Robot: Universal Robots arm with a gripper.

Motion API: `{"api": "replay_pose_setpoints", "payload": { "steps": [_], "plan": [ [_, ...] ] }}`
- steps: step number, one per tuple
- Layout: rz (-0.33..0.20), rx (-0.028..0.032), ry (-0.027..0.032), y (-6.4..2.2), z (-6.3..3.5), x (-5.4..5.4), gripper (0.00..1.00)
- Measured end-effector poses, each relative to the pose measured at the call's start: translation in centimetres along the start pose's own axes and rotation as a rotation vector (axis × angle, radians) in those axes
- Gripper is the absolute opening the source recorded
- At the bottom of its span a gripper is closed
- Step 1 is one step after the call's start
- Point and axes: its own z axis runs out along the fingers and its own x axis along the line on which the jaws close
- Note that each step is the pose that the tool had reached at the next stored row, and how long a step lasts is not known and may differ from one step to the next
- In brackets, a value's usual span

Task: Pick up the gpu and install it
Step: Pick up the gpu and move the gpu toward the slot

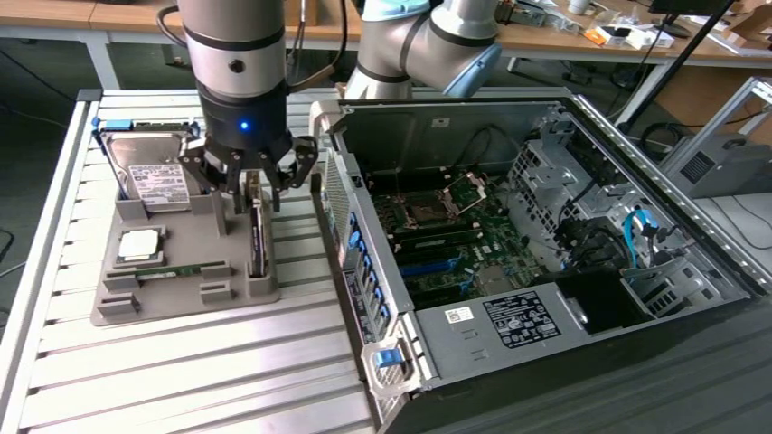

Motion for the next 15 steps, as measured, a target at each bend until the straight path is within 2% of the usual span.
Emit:
{"api": "replay_pose_setpoints", "payload": {
  "steps": [15],
  "plan": [
    [0.0, 0.0, 0.0, -0.03, 0.57, 0.04, 0.48]
  ]
}}
